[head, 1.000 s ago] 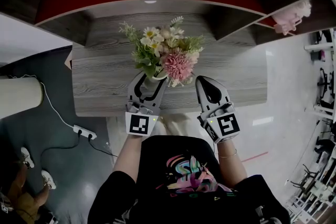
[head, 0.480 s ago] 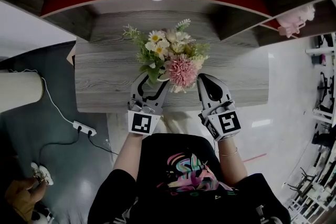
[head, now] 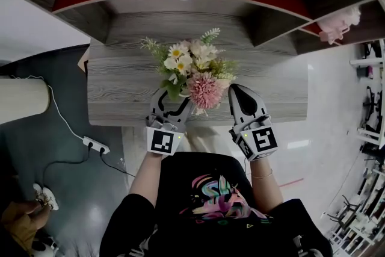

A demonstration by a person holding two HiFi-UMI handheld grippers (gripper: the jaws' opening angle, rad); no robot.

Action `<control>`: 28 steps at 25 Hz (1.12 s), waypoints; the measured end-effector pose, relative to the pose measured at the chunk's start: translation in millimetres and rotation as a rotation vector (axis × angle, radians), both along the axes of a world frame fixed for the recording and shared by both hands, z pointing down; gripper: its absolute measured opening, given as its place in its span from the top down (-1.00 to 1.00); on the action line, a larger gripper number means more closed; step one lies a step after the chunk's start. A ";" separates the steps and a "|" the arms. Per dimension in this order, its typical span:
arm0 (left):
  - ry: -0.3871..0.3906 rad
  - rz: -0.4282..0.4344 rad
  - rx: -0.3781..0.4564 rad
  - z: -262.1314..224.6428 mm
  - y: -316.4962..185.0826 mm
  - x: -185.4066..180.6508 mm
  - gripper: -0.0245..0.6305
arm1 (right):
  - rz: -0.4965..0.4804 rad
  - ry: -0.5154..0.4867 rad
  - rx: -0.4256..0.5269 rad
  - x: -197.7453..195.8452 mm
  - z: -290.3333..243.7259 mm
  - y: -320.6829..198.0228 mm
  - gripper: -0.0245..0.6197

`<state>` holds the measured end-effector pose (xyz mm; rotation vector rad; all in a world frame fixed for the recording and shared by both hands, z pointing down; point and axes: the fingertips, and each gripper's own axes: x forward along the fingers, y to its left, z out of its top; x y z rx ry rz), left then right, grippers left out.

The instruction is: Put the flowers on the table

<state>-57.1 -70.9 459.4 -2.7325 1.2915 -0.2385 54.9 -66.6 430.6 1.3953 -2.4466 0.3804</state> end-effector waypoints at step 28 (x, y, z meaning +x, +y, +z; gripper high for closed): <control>-0.019 -0.044 0.030 -30.7 16.4 -17.9 0.19 | 0.010 -0.047 0.099 10.9 -33.7 -3.3 0.87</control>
